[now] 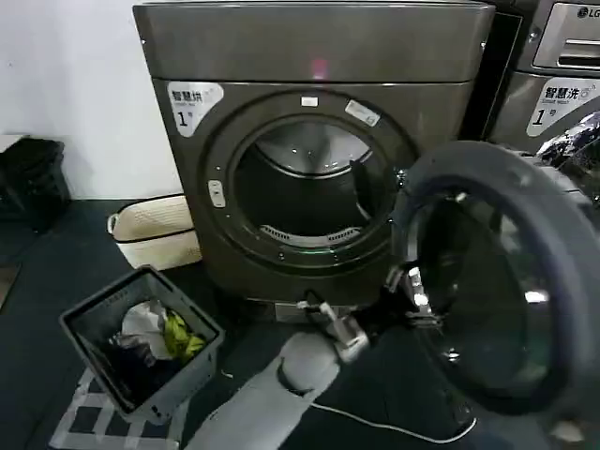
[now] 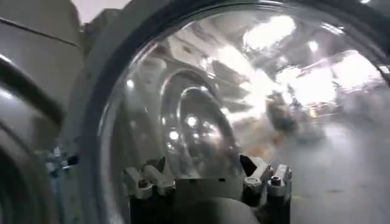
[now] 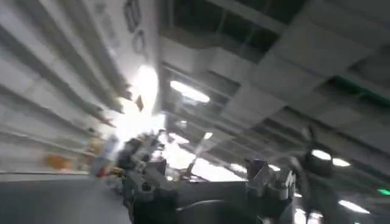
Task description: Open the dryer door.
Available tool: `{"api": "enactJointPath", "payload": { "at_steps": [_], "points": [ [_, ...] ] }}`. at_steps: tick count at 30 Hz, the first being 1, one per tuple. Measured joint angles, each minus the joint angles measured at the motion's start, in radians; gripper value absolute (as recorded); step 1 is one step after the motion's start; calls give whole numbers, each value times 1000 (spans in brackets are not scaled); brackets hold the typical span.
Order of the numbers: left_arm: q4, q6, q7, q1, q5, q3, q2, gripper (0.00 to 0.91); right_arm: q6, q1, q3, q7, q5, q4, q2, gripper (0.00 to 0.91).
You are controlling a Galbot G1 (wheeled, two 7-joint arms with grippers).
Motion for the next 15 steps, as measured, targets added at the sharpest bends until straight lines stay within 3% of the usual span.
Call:
{"api": "enactJointPath", "payload": {
  "at_steps": [5,15],
  "points": [
    [67,-1,0,-52,2,32,-49,907,37,-18,44,7,3,-45,-3,907],
    [196,-7,2,-125,8,42,-141,907,43,-38,94,3,4,-71,-4,907]
  ]
}}
